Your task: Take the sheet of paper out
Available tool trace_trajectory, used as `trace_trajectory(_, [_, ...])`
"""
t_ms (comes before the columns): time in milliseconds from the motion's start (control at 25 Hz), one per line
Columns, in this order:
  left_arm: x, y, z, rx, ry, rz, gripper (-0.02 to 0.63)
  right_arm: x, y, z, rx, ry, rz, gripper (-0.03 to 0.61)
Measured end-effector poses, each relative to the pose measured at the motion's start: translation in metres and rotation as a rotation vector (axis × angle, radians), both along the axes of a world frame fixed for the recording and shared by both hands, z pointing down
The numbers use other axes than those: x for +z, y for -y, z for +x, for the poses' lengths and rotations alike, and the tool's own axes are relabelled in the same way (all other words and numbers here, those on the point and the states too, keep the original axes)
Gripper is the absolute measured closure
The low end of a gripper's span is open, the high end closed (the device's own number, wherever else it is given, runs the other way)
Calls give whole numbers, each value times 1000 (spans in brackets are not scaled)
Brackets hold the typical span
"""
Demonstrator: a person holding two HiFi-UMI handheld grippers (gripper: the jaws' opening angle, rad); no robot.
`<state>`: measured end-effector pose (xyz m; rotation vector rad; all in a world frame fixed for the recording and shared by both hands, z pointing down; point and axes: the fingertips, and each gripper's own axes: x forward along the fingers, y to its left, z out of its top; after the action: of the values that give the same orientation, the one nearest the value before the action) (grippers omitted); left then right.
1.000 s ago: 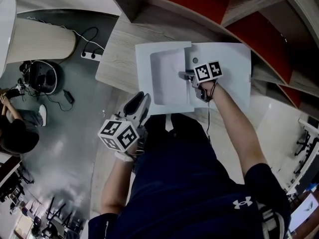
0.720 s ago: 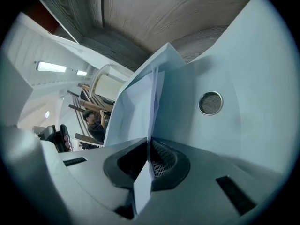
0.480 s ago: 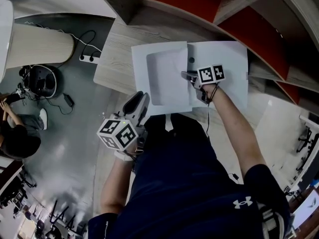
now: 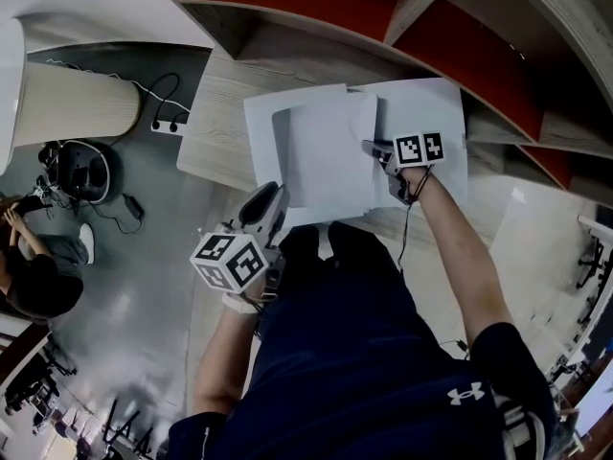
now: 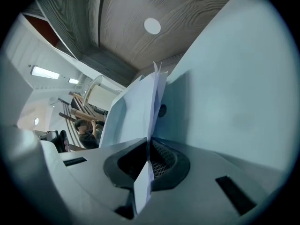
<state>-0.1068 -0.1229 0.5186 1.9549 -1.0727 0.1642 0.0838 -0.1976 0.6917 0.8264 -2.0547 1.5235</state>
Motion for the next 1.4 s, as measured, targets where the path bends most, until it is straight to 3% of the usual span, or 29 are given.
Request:
trace_trajectory(840, [-17,-4,9,20,9,49,531,-43,-22,72,143,-18,67,565])
trace_trajectory(1080, [-24,0,13,37,7,68,532,-68,-36,92,209,-50,124,565])
trace_trajectory(1400, [-35,-4,12,40,6,88,534,-116,-56,87,264,-80,245,565])
